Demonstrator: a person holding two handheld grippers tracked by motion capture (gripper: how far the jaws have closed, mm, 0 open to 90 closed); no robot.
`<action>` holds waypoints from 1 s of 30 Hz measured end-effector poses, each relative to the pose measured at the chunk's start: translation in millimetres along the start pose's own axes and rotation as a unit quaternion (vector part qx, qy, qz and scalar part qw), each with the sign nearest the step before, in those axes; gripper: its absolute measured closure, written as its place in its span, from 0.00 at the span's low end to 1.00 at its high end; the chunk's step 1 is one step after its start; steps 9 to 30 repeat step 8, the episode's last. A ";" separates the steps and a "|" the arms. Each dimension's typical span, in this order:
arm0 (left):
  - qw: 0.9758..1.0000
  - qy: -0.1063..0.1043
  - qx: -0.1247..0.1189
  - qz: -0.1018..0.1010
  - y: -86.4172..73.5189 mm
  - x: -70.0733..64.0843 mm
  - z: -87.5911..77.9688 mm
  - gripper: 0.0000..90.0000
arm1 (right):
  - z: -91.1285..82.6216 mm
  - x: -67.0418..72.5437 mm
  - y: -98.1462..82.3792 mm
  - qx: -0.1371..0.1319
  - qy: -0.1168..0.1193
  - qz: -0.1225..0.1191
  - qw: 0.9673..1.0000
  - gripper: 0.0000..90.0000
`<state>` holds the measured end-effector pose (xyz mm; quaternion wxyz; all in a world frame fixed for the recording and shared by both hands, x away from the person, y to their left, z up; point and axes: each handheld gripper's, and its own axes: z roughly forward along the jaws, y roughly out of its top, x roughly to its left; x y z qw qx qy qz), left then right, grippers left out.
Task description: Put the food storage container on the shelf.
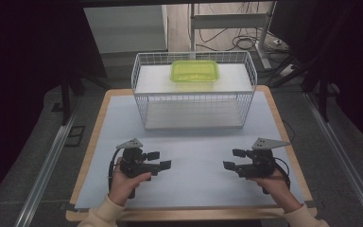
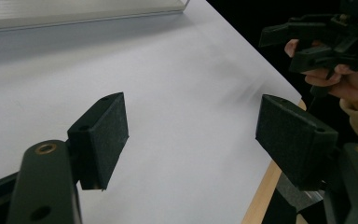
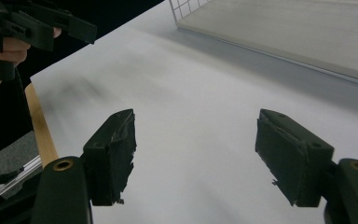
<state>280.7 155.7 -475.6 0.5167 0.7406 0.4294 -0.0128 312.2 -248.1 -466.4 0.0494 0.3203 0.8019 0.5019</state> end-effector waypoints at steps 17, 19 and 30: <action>1.000 0.006 0.005 0.006 -4.3 0.0 0.3 0.28 | 1.0 -0.9 -5.7 -0.002 0.000 -0.007 1.000 0.29; 1.000 0.006 0.005 0.006 -4.3 0.0 0.3 0.28 | 1.0 -0.9 -5.7 -0.002 0.000 -0.007 1.000 0.29; 1.000 0.006 0.005 0.006 -4.3 0.0 0.3 0.28 | 1.0 -0.9 -5.7 -0.002 0.000 -0.007 1.000 0.29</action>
